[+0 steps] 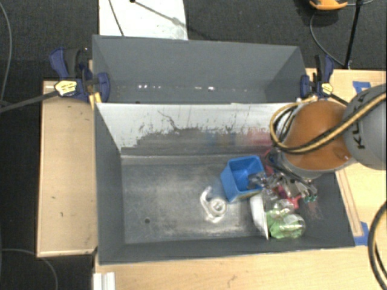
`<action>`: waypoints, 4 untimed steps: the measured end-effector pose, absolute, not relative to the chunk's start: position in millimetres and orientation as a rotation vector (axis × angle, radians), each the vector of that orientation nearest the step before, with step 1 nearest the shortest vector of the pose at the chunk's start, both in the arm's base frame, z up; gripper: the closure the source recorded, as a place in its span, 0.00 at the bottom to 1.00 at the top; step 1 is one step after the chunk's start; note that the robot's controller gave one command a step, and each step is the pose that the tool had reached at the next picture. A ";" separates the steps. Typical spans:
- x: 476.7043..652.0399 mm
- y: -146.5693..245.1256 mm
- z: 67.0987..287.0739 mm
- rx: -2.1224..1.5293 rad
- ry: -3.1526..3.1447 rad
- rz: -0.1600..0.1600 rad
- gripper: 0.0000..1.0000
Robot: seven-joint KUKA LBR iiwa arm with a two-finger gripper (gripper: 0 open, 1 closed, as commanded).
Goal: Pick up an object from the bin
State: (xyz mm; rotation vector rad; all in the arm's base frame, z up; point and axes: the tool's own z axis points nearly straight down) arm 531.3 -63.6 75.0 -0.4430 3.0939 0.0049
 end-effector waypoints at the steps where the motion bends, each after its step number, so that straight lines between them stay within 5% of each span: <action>1: 531.3 -63.5 75.0 -0.444 3.094 0.004 1.00; 4: 528.6 -63.4 89.7 -0.444 3.105 0.005 1.00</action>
Offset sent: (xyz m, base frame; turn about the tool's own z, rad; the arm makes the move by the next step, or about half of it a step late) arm 0.0000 0.0001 0.0435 0.0000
